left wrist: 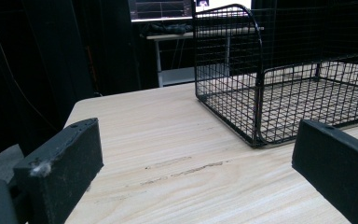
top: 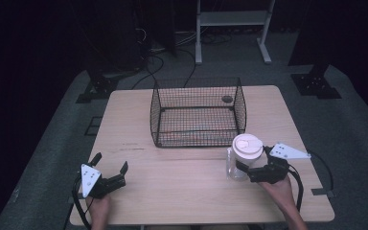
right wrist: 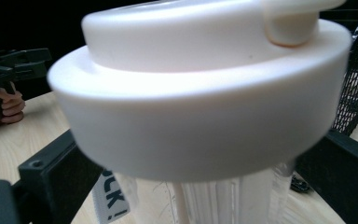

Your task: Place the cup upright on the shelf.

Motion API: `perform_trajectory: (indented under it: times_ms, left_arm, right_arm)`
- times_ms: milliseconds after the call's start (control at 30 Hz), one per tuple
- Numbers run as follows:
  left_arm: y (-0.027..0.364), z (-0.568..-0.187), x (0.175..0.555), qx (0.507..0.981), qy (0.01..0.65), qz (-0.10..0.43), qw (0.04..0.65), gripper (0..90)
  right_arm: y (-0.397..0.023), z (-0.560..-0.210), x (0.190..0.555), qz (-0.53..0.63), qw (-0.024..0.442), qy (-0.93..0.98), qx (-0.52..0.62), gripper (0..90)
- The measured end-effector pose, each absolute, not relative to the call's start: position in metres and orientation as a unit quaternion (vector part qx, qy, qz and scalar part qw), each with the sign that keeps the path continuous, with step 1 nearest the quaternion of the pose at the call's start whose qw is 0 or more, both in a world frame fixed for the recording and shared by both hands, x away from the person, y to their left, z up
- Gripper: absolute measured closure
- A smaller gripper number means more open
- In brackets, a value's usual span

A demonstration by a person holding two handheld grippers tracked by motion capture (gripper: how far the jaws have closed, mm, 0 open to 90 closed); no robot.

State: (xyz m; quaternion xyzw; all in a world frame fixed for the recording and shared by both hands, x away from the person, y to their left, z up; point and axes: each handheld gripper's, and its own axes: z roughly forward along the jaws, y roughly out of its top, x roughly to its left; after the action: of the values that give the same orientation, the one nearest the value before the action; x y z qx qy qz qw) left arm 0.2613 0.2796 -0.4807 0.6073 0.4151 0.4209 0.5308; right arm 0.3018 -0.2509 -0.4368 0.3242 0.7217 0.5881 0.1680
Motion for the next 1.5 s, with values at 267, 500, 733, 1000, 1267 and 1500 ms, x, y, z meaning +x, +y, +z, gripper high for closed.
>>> perform_trajectory:
  times_ms: [267, 500, 733, 1000, 1267, 1500]
  left_arm:
    - [0.280, -0.481, 0.261, 0.607, 0.415, 0.421, 0.531, 0.9]
    - [0.280, -0.481, 0.261, 0.607, 0.415, 0.422, 0.531, 0.9]
    - [0.280, -0.481, 0.261, 0.606, 0.415, 0.421, 0.533, 0.9]
    - [0.280, -0.481, 0.261, 0.606, 0.415, 0.421, 0.533, 0.9]
    - [0.280, -0.481, 0.261, 0.606, 0.415, 0.420, 0.533, 0.9]
    - [0.279, -0.481, 0.261, 0.608, 0.413, 0.423, 0.530, 0.9]
  right_arm:
    - [-0.249, -0.437, 0.305, 0.595, 0.166, 0.719, 0.319, 11.3]
    - [-0.248, -0.436, 0.304, 0.591, 0.173, 0.722, 0.315, 12.7]
    - [-0.237, -0.412, 0.310, 0.600, 0.168, 0.726, 0.291, 13.1]
    - [-0.217, -0.379, 0.324, 0.605, 0.165, 0.735, 0.258, 13.2]
    - [-0.194, -0.351, 0.344, 0.607, 0.161, 0.742, 0.235, 13.3]
    - [-0.179, -0.333, 0.363, 0.612, 0.154, 0.742, 0.225, 13.3]
